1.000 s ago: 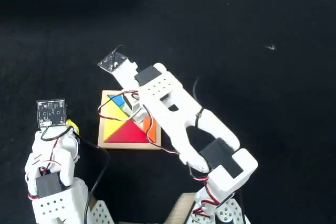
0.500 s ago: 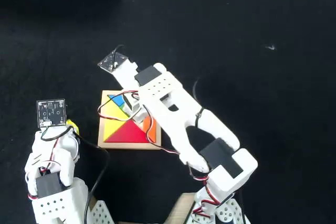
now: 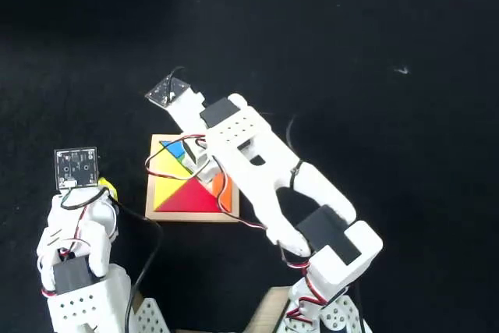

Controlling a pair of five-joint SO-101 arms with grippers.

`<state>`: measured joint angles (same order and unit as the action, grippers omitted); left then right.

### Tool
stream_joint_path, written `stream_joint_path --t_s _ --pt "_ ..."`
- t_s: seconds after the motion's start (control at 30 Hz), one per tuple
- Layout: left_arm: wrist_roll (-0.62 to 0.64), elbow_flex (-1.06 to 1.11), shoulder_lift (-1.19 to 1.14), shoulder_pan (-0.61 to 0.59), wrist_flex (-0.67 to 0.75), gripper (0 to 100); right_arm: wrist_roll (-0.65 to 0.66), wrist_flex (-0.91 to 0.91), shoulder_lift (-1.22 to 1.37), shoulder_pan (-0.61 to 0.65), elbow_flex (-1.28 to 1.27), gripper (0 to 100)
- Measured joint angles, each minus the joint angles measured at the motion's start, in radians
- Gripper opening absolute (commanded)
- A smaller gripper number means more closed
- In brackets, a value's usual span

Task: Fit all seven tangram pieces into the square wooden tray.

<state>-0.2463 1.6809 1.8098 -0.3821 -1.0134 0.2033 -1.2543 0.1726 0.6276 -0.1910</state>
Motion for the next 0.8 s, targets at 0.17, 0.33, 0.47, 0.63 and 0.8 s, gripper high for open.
stream_joint_path --t_s 0.17,0.33,0.47,0.63,0.8 --pt "0.0 0.0 0.0 -0.006 0.0 10 0.0 0.0 0.0 0.0 0.0 1.1" --pt "0.012 0.0 0.0 -0.078 0.023 10 0.0 0.0 0.0 0.0 0.0 1.1" --pt "0.046 0.0 0.0 -0.091 0.031 10 0.0 0.0 0.0 0.0 -0.002 1.1" --pt "0.054 0.0 0.0 -0.091 0.031 10 0.0 0.0 0.0 0.0 -0.002 1.1" --pt "0.057 0.0 0.0 -0.094 0.031 10 0.0 0.0 0.0 0.0 -0.002 1.1"
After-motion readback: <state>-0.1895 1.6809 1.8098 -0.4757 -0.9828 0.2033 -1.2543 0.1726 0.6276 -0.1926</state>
